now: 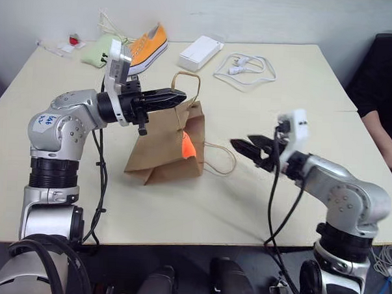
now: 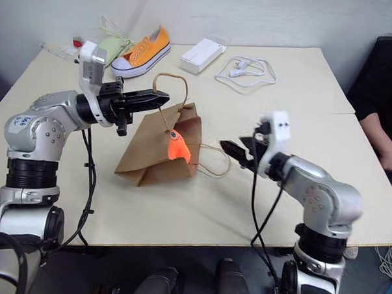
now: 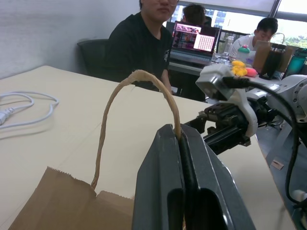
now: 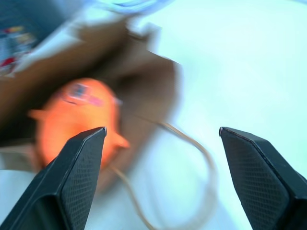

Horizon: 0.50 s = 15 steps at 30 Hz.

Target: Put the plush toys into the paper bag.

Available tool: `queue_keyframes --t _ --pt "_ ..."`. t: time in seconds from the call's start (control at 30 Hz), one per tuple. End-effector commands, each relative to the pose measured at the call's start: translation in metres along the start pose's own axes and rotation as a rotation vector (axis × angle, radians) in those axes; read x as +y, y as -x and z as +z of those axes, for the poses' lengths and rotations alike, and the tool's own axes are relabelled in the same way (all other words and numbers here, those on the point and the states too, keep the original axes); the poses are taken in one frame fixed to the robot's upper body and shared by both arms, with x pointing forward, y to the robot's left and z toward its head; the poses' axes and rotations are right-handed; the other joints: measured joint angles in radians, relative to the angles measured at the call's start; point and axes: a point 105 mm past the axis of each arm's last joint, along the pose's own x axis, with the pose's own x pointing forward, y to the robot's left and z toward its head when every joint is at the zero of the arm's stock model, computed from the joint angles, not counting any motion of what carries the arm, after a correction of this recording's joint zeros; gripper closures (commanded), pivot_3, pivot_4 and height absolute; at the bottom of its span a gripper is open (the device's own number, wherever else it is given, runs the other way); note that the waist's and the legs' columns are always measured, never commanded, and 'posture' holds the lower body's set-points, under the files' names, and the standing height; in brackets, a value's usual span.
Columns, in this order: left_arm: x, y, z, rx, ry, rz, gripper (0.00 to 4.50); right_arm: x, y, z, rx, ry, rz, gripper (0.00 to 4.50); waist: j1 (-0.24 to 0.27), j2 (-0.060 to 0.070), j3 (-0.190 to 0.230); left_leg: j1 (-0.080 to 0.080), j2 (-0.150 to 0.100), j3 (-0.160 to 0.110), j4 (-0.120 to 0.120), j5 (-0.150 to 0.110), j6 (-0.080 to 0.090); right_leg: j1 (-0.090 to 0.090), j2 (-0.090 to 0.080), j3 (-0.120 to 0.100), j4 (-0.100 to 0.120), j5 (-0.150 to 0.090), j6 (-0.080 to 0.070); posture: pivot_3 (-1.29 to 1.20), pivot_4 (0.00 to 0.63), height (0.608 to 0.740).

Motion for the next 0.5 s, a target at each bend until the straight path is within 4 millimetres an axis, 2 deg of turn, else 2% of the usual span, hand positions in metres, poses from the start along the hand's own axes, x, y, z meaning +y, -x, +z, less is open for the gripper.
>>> queue_keyframes --t 0.03,0.13,0.23,0.4,0.5 --pt "-0.004 0.004 0.015 -0.031 -0.058 0.005 4.50 -0.007 0.008 -0.018 0.036 -0.070 -0.037 0.66 0.000 0.000 0.000 0.000 0.000 0.000 0.000 0.000 0.000 0.000 0.000 0.000 0.000 0.000 0.000 0.00 0.150 0.740" --pt "-0.003 0.005 0.016 -0.034 -0.060 0.015 4.50 -0.002 0.004 -0.034 0.067 -0.151 -0.011 0.66 -0.005 0.000 0.000 0.000 0.000 0.001 0.000 0.000 0.000 0.000 0.000 0.001 0.000 0.000 0.000 0.00 0.150 0.740" --pt "-0.003 0.005 0.016 -0.034 -0.062 0.018 4.50 0.010 -0.010 -0.045 0.083 -0.267 0.064 0.66 -0.006 0.000 0.000 0.001 0.001 0.002 0.000 0.000 0.000 -0.001 0.001 0.001 0.001 0.000 0.000 0.00 0.150 0.740" --pt "-0.003 0.004 0.016 -0.035 -0.067 0.019 4.50 0.018 -0.038 -0.052 0.097 -0.375 0.108 0.66 -0.005 0.000 0.000 0.001 0.000 0.002 0.000 0.000 0.000 0.000 0.000 0.001 0.002 0.000 0.000 0.00 0.150 0.740" --pt "-0.003 0.003 0.017 -0.035 -0.070 0.020 4.50 0.019 -0.049 -0.053 0.099 -0.391 0.111 1.27 -0.004 0.000 0.000 0.001 0.000 0.001 0.000 0.000 0.000 0.000 0.000 0.001 0.002 0.000 0.000 0.00 0.150 0.740"
